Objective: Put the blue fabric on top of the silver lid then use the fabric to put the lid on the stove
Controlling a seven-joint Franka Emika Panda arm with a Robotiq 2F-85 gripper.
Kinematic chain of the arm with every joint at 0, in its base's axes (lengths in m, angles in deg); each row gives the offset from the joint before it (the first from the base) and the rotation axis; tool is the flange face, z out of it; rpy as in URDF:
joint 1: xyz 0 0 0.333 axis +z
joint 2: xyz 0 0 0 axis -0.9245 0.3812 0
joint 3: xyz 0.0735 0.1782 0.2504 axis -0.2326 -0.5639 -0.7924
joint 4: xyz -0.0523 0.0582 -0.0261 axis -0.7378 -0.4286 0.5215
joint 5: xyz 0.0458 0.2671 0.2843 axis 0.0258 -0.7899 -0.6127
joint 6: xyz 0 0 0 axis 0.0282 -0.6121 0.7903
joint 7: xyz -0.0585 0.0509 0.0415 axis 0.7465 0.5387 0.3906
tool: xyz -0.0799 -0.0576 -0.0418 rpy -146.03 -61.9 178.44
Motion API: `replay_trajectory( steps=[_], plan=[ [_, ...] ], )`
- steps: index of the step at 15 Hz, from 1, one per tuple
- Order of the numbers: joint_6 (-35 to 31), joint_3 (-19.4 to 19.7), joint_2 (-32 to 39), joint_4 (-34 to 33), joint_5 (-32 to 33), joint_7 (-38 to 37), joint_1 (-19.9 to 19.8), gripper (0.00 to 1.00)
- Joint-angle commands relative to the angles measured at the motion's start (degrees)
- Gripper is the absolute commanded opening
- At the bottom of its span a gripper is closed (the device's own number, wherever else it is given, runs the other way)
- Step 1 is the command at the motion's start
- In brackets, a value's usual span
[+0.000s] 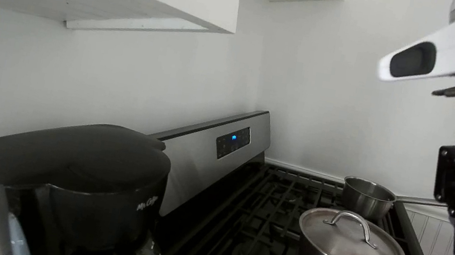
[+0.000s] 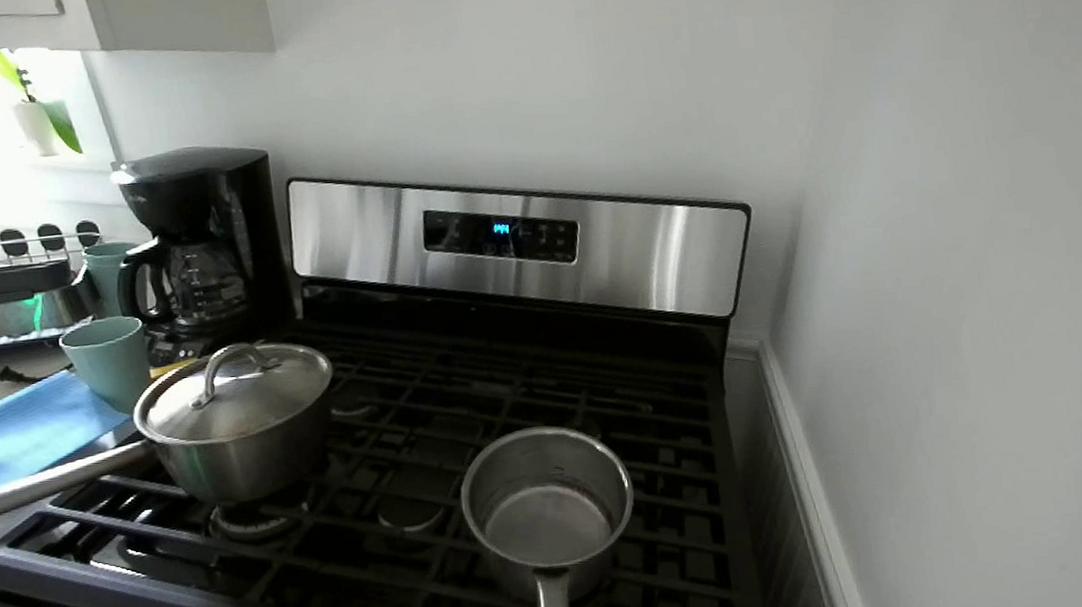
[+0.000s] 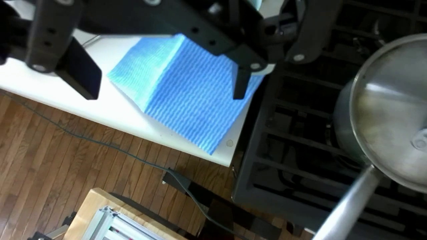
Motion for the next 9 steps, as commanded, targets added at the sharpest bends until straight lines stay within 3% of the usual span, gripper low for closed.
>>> replay_trajectory(
  steps=[1,2,7,9],
  plan=[
    [-6.7,0.4,4.5,0.2,-3.4,6.4,3.4,1.0],
    [-4.1,0.3,2.7,0.3,-1.5,3.3,1.9,1.0],
    [-6.2,0.1,4.7,0.3,-2.1,5.1,3.1,1.0],
    [-4.2,-0.8,8.2,-2.9,-2.1,4.7,3.8,1.0]
  ],
)
